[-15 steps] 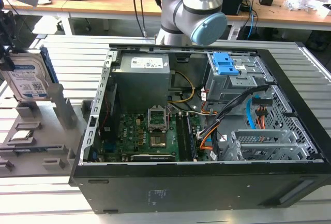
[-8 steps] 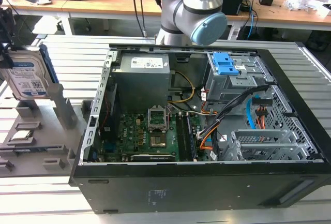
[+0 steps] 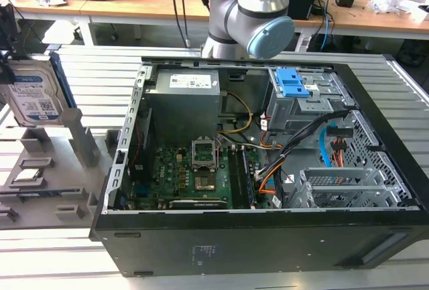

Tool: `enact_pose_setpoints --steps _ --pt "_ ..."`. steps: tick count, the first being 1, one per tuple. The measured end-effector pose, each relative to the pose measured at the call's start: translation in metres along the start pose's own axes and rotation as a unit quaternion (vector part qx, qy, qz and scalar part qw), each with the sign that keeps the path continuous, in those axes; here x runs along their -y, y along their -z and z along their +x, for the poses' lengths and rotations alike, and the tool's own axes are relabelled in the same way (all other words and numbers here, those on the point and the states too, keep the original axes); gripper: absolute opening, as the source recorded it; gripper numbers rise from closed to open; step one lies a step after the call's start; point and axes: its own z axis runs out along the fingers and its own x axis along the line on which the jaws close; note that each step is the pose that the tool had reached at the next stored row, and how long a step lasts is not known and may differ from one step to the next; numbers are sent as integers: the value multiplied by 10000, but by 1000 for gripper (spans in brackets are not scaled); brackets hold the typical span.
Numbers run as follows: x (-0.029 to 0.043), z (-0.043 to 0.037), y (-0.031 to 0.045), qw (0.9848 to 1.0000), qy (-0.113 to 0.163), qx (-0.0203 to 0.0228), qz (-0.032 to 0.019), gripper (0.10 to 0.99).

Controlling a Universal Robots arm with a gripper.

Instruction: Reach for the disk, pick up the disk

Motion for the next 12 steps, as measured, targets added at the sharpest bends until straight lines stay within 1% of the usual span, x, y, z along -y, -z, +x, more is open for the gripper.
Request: enact_pose_setpoints --steps 4,7,12 --pt "4 1 58 10000 0 0 0 369" --pt "10 3 122 10000 0 0 -1 369" --pt "18 4 184 10000 0 0 -2 369"
